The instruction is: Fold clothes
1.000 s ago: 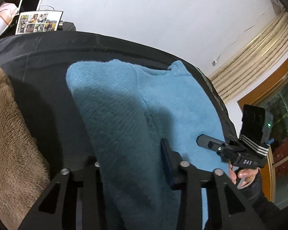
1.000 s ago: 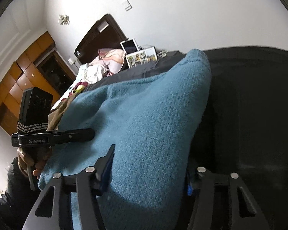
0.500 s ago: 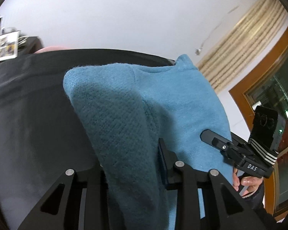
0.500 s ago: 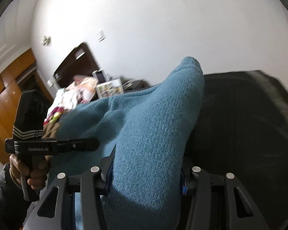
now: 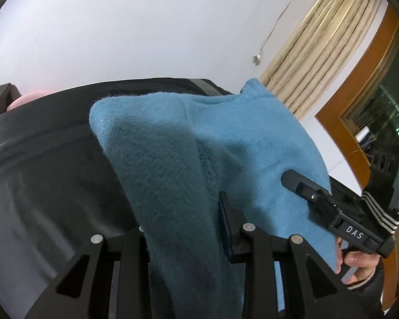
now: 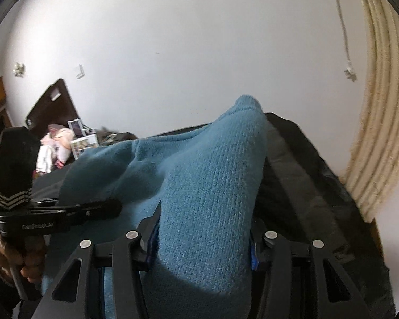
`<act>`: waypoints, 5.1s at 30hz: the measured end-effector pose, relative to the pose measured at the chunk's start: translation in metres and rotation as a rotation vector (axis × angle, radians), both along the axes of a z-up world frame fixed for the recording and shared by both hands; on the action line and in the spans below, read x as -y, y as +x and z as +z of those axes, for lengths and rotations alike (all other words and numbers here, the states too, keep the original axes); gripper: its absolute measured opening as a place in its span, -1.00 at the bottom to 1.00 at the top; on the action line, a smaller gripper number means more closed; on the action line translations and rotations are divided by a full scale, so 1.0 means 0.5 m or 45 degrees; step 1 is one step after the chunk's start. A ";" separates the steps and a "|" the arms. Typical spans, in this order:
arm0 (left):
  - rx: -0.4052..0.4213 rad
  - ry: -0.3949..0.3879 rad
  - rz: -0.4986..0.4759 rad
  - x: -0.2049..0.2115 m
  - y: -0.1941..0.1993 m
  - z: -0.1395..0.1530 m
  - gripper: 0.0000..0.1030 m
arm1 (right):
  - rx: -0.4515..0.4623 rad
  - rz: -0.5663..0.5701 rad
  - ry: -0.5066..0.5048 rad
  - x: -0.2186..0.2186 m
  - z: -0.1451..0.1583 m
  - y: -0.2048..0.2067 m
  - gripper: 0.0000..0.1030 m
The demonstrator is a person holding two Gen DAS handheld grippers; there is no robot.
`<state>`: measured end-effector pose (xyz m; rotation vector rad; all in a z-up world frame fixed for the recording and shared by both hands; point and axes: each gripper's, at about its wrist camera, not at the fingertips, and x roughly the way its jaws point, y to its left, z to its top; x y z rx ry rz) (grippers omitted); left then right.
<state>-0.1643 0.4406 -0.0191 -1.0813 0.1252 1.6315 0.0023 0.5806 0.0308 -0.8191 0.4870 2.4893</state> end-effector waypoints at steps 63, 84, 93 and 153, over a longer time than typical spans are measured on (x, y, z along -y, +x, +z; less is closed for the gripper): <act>-0.415 -0.108 -0.040 0.116 0.185 -0.030 0.57 | 0.146 -0.151 0.320 0.208 0.076 0.164 0.61; -0.565 -0.159 0.092 0.141 0.199 -0.049 0.71 | 0.459 -0.254 0.342 0.177 -0.055 0.065 0.85; -0.578 -0.169 0.139 0.153 0.210 -0.046 0.72 | 0.414 -0.303 0.270 0.163 -0.055 0.075 0.98; -0.645 -0.089 0.451 0.311 0.225 0.047 0.98 | 0.207 -0.328 0.491 0.402 0.088 0.099 0.98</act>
